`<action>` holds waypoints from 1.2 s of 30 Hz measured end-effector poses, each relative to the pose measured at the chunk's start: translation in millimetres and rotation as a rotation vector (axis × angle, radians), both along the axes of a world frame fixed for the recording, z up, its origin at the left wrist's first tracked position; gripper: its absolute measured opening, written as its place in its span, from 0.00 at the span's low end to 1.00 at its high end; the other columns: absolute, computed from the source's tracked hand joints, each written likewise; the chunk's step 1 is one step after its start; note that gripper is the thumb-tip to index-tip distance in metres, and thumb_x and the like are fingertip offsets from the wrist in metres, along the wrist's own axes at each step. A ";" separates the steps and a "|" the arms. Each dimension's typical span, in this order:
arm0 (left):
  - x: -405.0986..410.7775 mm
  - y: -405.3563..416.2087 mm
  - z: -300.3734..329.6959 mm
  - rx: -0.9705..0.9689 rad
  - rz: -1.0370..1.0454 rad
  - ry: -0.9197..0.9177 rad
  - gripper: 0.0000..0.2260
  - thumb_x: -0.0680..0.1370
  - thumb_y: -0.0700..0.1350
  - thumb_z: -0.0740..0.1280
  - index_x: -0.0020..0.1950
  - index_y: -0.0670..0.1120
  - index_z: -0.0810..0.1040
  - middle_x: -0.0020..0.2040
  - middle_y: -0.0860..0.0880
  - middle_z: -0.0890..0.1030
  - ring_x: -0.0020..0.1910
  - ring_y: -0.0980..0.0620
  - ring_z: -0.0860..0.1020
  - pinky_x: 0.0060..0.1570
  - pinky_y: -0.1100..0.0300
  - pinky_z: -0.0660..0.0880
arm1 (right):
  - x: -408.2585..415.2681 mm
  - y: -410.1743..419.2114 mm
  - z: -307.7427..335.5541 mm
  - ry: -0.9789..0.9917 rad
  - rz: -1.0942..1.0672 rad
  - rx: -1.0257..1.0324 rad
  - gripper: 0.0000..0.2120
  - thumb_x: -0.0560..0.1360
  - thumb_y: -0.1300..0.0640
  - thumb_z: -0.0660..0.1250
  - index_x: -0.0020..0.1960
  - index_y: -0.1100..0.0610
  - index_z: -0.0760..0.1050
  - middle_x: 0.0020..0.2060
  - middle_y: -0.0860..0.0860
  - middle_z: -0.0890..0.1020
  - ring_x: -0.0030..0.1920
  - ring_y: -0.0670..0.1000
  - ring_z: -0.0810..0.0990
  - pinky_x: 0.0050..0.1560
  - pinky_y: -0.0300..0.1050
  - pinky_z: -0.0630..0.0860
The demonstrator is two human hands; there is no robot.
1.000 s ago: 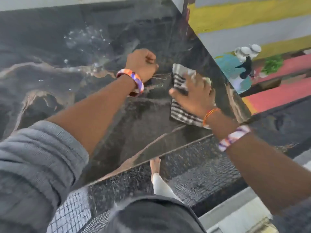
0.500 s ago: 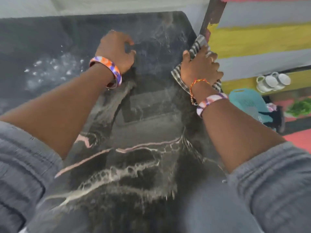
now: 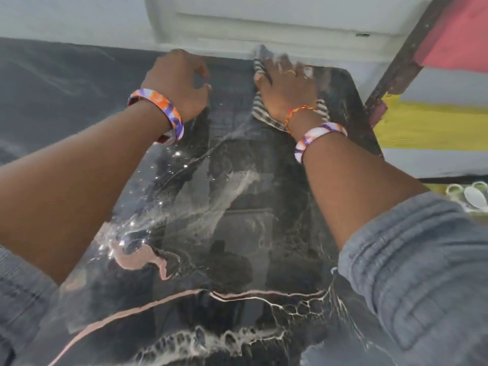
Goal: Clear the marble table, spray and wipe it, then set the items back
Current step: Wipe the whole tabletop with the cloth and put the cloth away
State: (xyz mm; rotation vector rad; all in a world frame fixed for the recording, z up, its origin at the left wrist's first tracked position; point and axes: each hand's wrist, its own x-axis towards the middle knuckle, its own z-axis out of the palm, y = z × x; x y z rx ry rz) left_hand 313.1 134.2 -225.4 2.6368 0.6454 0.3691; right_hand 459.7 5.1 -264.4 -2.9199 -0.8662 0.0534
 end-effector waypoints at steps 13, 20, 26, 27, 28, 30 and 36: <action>-140.0 89.3 8.4 0.001 0.128 0.022 0.14 0.76 0.39 0.59 0.60 0.43 0.77 0.64 0.38 0.75 0.61 0.37 0.74 0.62 0.50 0.70 | -149.3 96.0 0.8 0.038 0.397 0.094 0.23 0.80 0.44 0.46 0.74 0.45 0.57 0.76 0.47 0.56 0.76 0.55 0.53 0.75 0.51 0.51; -228.1 145.0 11.3 0.033 0.126 0.033 0.15 0.75 0.38 0.59 0.60 0.42 0.77 0.63 0.37 0.76 0.62 0.37 0.73 0.62 0.47 0.70 | -291.2 156.9 10.6 0.075 0.393 0.292 0.20 0.78 0.53 0.57 0.70 0.47 0.66 0.69 0.50 0.71 0.69 0.56 0.69 0.65 0.47 0.66; -259.9 161.7 54.9 0.068 0.122 -0.069 0.14 0.78 0.42 0.57 0.58 0.38 0.77 0.61 0.35 0.77 0.62 0.37 0.73 0.60 0.52 0.69 | -340.2 176.9 32.7 0.736 0.141 0.968 0.09 0.76 0.64 0.63 0.54 0.61 0.79 0.50 0.60 0.82 0.49 0.51 0.78 0.50 0.34 0.73; -258.7 157.7 60.4 0.087 0.098 -0.088 0.16 0.78 0.44 0.56 0.57 0.37 0.77 0.59 0.34 0.77 0.60 0.36 0.73 0.59 0.51 0.69 | -334.2 165.2 40.0 0.855 0.042 1.128 0.07 0.76 0.66 0.62 0.50 0.61 0.79 0.48 0.60 0.80 0.47 0.51 0.76 0.53 0.36 0.74; -256.4 153.7 64.0 0.102 0.071 -0.109 0.18 0.78 0.46 0.55 0.55 0.35 0.78 0.57 0.33 0.78 0.58 0.35 0.74 0.58 0.49 0.69 | -325.4 151.6 45.8 0.980 -0.034 1.257 0.07 0.76 0.66 0.62 0.48 0.61 0.78 0.48 0.61 0.79 0.48 0.52 0.75 0.59 0.44 0.74; -247.9 140.7 65.5 0.094 0.010 -0.129 0.22 0.75 0.49 0.54 0.51 0.35 0.79 0.53 0.32 0.79 0.55 0.35 0.76 0.56 0.48 0.71 | -306.3 119.2 58.2 1.173 -0.112 1.411 0.11 0.77 0.63 0.59 0.55 0.64 0.76 0.55 0.64 0.78 0.51 0.54 0.77 0.62 0.54 0.72; -221.7 88.9 45.2 -0.079 -0.143 -0.060 0.20 0.72 0.52 0.55 0.53 0.42 0.79 0.58 0.37 0.77 0.61 0.39 0.73 0.60 0.54 0.69 | -255.1 -6.9 91.8 1.301 -0.248 1.625 0.14 0.74 0.57 0.57 0.52 0.61 0.77 0.47 0.56 0.84 0.54 0.51 0.81 0.52 0.51 0.79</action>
